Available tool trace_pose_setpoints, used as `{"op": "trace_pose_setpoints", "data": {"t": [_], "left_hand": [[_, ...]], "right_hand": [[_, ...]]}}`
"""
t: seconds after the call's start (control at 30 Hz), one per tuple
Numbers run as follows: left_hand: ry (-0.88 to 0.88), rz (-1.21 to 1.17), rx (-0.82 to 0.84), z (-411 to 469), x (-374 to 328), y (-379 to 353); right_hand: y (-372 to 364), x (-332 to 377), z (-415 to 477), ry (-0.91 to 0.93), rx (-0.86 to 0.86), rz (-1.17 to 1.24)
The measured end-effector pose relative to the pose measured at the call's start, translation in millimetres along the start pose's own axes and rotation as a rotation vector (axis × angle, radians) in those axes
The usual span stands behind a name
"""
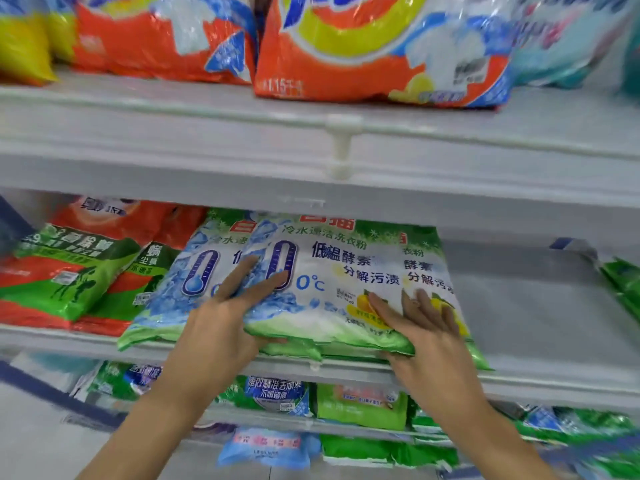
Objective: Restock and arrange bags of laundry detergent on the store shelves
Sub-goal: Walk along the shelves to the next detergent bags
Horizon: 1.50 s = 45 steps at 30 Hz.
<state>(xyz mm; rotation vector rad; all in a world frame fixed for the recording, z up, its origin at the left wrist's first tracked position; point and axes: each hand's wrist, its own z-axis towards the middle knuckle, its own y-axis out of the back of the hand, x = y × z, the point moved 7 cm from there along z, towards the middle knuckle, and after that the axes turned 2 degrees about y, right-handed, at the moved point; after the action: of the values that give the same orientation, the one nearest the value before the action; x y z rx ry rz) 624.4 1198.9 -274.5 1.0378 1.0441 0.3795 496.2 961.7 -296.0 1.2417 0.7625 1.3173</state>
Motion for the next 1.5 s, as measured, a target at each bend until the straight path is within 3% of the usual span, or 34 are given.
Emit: {"op": "trace_pose_setpoints", "data": {"t": [0.17,0.33,0.6,0.93,1.27,1.5], "left_hand": [[0.101,0.318,0.090,-14.2,-13.8,-4.1],[0.212,0.307,0.266,-32.0,-43.5,15.4],[0.199,0.202,0.190,-100.1,-93.0,77.8],[-0.017,0.123,0.202,-128.2,-188.1,74.1],[-0.220,0.115,0.271,-154.1,-304.5,27.2],[-0.407,0.134,0.305,-185.1,-430.4,-19.2]], "right_hand": [[15.4,11.1,-1.7,-0.046,0.278,0.009],[49.0,37.5,-22.9,-0.126,0.431,0.127],[139.1,61.5,-64.8,-0.158,0.260,0.179],[202.0,48.8,-146.1,-0.314,0.140,0.128],[270.1,-34.1,-234.3,-0.510,0.003,0.144],[328.9,-123.5,-336.5,-0.637,-0.031,0.109]]}}
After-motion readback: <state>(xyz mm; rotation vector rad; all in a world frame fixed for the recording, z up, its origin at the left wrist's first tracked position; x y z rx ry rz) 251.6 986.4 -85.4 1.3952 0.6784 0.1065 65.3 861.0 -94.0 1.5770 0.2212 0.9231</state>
